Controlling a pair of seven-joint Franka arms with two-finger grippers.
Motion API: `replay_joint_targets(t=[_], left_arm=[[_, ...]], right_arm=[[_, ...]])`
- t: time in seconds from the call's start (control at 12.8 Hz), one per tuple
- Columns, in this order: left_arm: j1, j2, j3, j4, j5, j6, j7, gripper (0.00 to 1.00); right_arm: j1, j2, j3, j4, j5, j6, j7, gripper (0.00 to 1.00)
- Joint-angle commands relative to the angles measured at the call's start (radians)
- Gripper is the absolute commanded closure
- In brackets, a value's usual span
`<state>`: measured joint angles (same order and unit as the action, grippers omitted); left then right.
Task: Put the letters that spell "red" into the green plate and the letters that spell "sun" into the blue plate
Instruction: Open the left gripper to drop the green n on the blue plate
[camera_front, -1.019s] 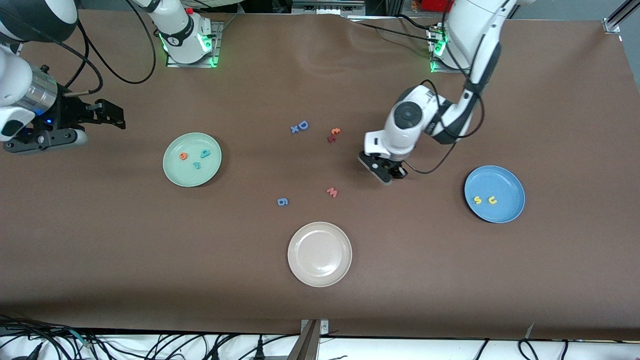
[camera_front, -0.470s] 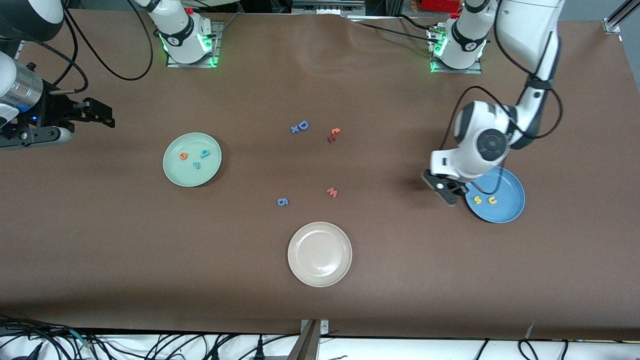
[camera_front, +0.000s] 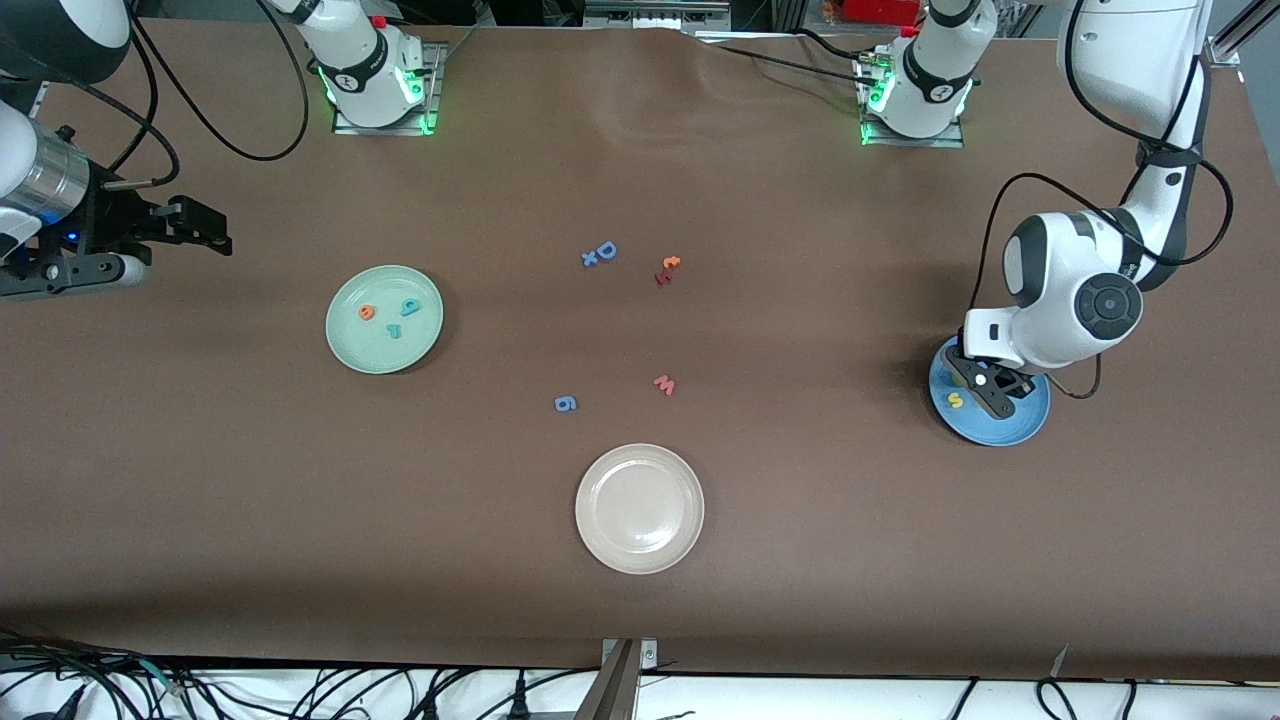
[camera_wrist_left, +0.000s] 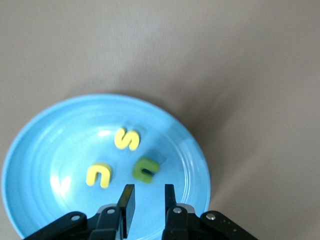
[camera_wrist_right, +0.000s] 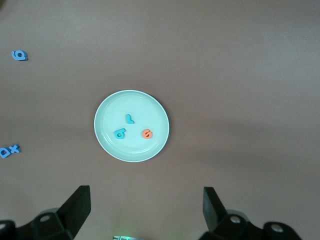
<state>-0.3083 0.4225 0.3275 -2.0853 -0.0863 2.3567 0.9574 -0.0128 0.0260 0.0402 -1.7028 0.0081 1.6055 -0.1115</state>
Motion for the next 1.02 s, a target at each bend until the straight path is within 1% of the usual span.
replay_joint_targets(t=[0.0, 0.08, 0.16, 0.24, 0.31, 0.39, 0.55, 0.71, 0.78, 0.86, 0.94], left_arm=[[0.021, 0.048, 0.002, 0.007, -0.040, 0.010, 0.034, 0.58], [0.021, 0.047, 0.002, 0.011, -0.040, 0.009, 0.034, 0.52], [0.020, 0.033, 0.002, 0.017, -0.040, -0.003, 0.035, 0.40], [0.021, -0.006, 0.001, 0.019, -0.040, -0.014, 0.031, 0.32], [0.020, -0.031, -0.001, 0.039, -0.041, -0.042, 0.024, 0.30], [0.020, -0.045, -0.001, 0.083, -0.041, -0.089, 0.008, 0.30], [0.020, -0.071, -0.004, 0.193, -0.049, -0.169, -0.096, 0.35], [0.020, -0.141, -0.016, 0.228, -0.063, -0.244, -0.207, 0.34], [0.021, -0.198, -0.027, 0.228, -0.061, -0.275, -0.280, 0.15], [0.028, -0.246, -0.037, 0.226, -0.063, -0.304, -0.302, 0.00], [0.034, -0.275, -0.057, 0.228, -0.064, -0.310, -0.318, 0.00]], right_arm=[[-0.021, -0.014, 0.021, -0.015, -0.010, 0.005, 0.009, 0.01], [-0.018, -0.011, 0.021, -0.003, -0.013, 0.004, 0.018, 0.01], [-0.021, 0.000, 0.020, 0.005, -0.013, -0.004, 0.027, 0.01], [-0.022, 0.002, 0.017, 0.005, -0.010, -0.009, 0.027, 0.00], [-0.022, 0.002, 0.015, 0.015, -0.005, -0.009, 0.032, 0.00], [-0.021, -0.001, 0.015, 0.028, -0.004, -0.009, 0.033, 0.00], [-0.023, -0.009, -0.005, 0.058, -0.004, -0.016, 0.027, 0.00], [-0.022, -0.021, -0.003, 0.072, -0.004, -0.044, 0.032, 0.00], [-0.022, -0.030, -0.015, 0.077, -0.002, -0.048, 0.018, 0.00], [-0.022, -0.049, -0.020, 0.075, -0.002, -0.061, 0.009, 0.00], [-0.021, -0.057, -0.014, 0.077, -0.005, -0.061, 0.013, 0.00]])
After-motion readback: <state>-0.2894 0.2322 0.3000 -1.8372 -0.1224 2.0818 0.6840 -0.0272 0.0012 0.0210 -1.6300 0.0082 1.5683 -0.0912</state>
